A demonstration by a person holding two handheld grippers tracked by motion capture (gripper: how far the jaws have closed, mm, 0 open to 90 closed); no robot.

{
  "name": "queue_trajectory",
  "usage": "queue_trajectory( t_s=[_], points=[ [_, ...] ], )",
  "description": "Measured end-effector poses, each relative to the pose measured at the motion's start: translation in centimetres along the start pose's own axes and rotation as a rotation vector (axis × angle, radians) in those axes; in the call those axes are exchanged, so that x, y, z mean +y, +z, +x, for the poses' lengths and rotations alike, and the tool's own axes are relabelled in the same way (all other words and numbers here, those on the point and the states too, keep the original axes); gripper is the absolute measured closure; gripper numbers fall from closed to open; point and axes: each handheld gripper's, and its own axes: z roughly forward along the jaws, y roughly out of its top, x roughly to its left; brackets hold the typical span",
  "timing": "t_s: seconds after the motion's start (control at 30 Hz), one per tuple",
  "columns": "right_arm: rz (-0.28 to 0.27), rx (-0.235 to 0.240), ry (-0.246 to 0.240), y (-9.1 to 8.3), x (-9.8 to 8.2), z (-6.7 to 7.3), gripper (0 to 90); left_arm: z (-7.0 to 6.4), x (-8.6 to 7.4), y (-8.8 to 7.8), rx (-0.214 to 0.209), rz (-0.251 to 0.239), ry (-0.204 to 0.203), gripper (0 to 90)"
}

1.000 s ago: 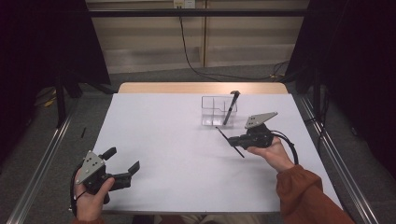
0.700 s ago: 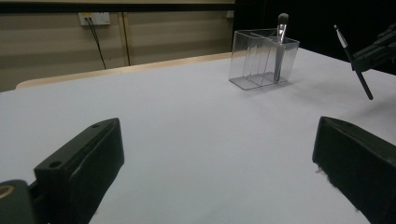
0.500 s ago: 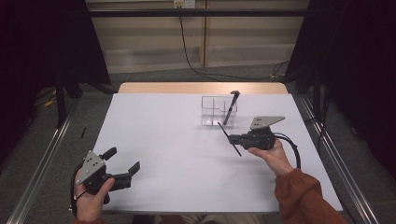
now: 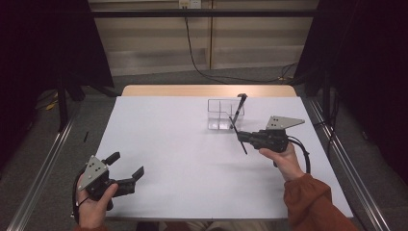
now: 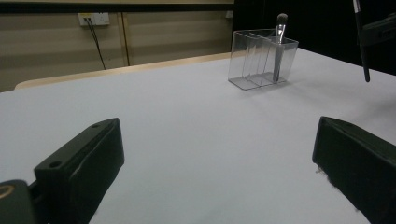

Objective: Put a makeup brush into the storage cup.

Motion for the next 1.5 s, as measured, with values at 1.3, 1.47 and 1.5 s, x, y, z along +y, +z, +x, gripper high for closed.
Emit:
queue_trajectory(
  t_s=[1.3,1.47,1.5],
  points=[
    [-0.14,-0.113,0.053,0.5,5.4,-3.4,86.4,0.0,0.0,0.0,-0.001,-0.007,0.0,2.2],
    [-0.141,-0.126,0.045,0.9,6.3,-3.9,86.4,0.0,0.0,0.1,-0.002,-0.008,0.002,2.2],
    [-0.141,-0.129,0.045,0.9,6.4,-4.0,86.4,0.0,0.0,0.1,-0.003,-0.007,0.002,2.2]
  ],
)
